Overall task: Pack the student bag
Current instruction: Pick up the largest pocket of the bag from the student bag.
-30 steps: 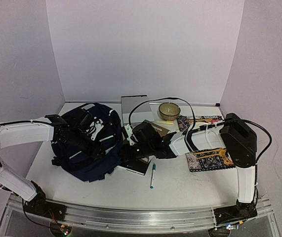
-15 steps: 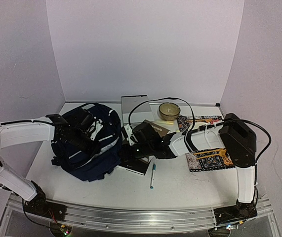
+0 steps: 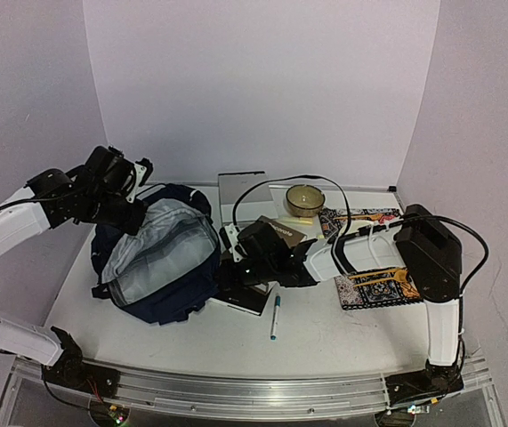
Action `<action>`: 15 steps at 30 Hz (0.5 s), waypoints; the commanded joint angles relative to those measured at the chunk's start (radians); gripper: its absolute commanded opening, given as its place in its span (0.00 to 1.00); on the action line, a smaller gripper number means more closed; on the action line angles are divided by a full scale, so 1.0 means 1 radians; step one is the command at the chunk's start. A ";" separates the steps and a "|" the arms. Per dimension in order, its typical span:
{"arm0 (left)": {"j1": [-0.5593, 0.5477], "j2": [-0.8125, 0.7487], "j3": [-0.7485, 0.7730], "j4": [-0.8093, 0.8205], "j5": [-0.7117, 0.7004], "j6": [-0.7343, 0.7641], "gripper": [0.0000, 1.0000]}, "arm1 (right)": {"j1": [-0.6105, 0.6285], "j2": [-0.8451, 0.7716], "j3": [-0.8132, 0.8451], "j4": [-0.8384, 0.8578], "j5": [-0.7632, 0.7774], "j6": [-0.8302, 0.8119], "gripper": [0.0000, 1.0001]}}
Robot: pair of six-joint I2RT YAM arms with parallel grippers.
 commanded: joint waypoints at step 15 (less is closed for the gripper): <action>0.041 -0.032 -0.034 0.056 -0.067 -0.044 0.00 | -0.025 -0.009 0.145 -0.146 -0.031 -0.009 0.13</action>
